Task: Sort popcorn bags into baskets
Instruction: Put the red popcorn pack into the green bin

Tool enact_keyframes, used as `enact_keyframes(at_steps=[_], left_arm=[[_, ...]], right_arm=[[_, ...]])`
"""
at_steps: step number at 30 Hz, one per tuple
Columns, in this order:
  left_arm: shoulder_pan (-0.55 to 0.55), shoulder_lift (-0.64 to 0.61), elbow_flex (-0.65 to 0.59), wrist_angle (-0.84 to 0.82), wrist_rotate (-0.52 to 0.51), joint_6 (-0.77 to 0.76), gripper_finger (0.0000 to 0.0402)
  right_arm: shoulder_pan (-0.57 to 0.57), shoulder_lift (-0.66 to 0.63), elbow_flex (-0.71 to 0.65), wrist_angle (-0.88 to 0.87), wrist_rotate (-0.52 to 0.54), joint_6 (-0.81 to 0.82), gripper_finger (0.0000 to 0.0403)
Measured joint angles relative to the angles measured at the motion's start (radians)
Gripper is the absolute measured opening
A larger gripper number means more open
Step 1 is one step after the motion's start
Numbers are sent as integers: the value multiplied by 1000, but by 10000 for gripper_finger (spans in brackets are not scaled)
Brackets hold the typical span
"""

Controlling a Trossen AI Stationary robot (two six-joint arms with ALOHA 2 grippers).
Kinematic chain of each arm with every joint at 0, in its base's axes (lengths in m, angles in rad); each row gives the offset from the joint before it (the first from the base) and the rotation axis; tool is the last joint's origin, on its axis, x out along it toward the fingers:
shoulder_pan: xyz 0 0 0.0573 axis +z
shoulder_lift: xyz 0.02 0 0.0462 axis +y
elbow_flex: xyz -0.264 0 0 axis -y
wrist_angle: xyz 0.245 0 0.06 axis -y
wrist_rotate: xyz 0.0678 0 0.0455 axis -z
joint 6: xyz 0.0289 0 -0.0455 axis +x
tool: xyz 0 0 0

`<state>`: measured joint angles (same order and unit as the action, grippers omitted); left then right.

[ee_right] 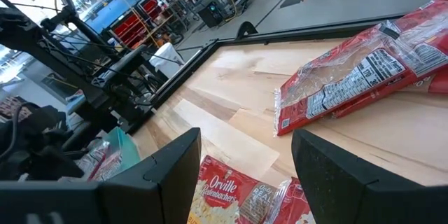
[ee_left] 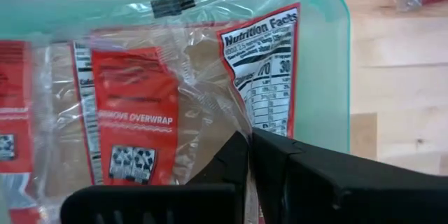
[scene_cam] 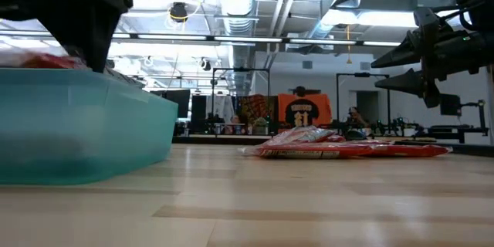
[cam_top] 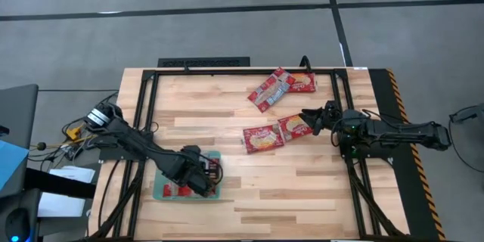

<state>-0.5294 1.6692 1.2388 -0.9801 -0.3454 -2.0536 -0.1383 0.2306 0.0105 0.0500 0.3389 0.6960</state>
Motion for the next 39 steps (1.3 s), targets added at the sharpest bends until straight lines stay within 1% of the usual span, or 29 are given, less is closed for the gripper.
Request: enact_keyframes(at_steps=[6,12,14,17,19,21,24,28,31,33,36,39], left_arm=[[21,39,0,63,-29,19,0],[61,61,0,202,-34,148,0],[65,68,0,228,-19,156,1],[66,79,1,231,13,127,10],[62,85,0,217,23,101,25],[58,85,0,207,11,63,47],[54,86,0,206,3,52,94],[59,84,0,267,1,102,164],[69,65,1,333,0,165,204],[81,40,21,347,0,231,219],[110,7,70,315,-10,347,226],[148,-10,131,280,-68,490,225]], right_arm=[[0,0,0,0,0,1,249],[0,0,0,0,0,3,249],[0,0,0,3,-1,4,249],[0,0,0,3,-2,4,249],[0,0,0,3,-16,4,249],[0,0,-1,3,-41,4,249],[1,0,-1,2,-51,4,249],[1,0,-1,2,-52,4,249],[1,0,-1,2,-53,4,249],[1,0,-1,2,-53,4,249],[1,0,-1,2,-53,4,249],[1,0,-1,2,-53,4,249]])
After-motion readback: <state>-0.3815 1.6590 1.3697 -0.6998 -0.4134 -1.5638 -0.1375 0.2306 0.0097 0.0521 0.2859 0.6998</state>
